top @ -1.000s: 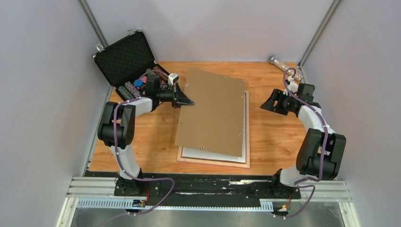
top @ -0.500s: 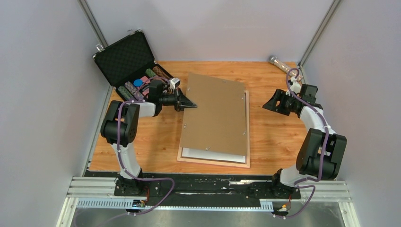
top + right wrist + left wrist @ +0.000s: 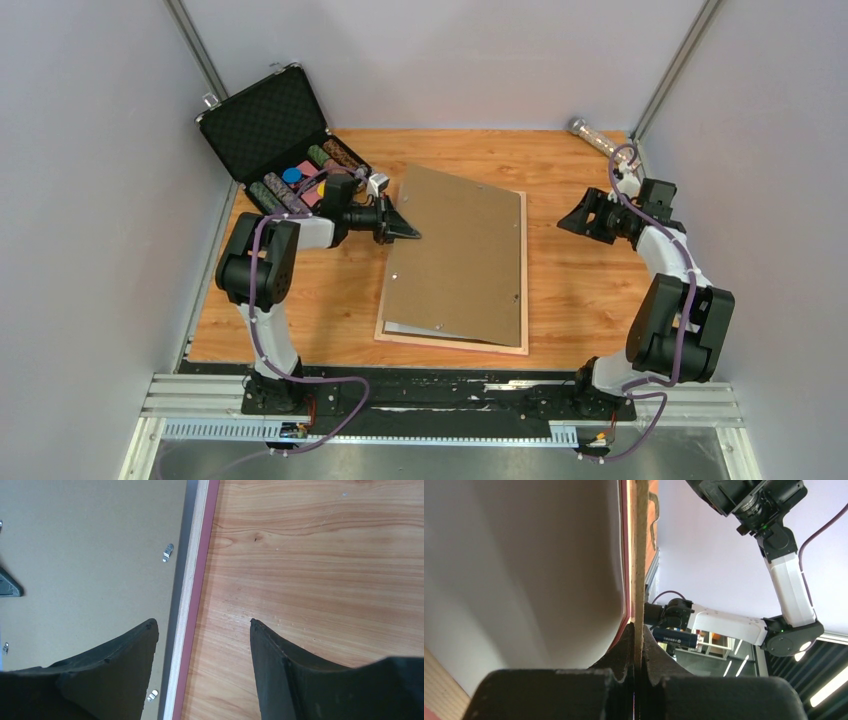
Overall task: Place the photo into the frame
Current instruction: Place the photo frame item in the photo frame.
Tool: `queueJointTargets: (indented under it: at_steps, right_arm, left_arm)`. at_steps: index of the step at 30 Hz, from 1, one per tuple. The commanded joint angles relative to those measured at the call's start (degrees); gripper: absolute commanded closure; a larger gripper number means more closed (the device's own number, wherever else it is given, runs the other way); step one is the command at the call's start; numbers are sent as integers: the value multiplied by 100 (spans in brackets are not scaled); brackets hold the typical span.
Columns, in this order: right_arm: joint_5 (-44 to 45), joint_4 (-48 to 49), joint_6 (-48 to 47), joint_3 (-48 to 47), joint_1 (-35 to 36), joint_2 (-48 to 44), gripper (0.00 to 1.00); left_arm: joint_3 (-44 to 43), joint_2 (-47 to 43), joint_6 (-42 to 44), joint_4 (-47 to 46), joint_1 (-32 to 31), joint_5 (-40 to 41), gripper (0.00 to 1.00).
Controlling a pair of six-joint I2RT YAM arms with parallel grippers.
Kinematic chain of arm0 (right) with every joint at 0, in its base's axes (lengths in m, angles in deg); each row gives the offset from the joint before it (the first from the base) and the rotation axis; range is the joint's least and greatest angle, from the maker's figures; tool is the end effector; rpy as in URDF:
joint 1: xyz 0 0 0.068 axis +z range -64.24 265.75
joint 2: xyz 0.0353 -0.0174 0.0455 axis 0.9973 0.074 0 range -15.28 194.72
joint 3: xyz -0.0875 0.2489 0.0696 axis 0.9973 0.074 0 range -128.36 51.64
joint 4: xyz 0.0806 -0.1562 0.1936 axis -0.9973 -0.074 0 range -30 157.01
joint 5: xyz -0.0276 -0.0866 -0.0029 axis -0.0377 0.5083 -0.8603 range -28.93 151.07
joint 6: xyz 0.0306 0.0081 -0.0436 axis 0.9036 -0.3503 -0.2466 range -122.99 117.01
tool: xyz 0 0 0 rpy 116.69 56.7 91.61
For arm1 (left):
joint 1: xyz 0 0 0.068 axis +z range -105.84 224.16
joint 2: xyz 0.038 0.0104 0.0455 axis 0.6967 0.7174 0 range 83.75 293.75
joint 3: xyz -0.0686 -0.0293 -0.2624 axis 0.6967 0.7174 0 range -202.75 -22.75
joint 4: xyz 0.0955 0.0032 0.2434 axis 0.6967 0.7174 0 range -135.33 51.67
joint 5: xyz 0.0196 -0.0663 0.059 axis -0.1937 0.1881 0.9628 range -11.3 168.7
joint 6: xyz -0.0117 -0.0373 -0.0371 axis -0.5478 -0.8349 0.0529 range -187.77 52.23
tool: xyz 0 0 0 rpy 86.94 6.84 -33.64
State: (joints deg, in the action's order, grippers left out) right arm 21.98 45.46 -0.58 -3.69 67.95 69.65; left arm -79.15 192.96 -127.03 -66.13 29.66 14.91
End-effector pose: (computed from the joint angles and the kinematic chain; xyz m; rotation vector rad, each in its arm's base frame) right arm 0.2954 -0.0714 0.2285 0.1202 2.3138 0.7003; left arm 0.3588 -0.1258 0.1564 -0.1398 2.3855 -1.8756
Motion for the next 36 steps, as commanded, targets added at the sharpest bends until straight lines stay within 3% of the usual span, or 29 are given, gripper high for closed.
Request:
queueJointTargets:
  at_steps: [1, 18, 36]
  right_arm:
    - [-195, 255, -48, 6, -46, -169, 34]
    - [-279, 256, -45, 27, -96, -143, 34]
    - [-310, 258, -40, 34, -125, -106, 34]
  left_arm:
    - [-260, -61, 164, -88, -52, -263, 100]
    - [-301, 81, 146, -112, -52, -259, 100]
    - [-296, 304, -521, -868, -53, -314, 100]
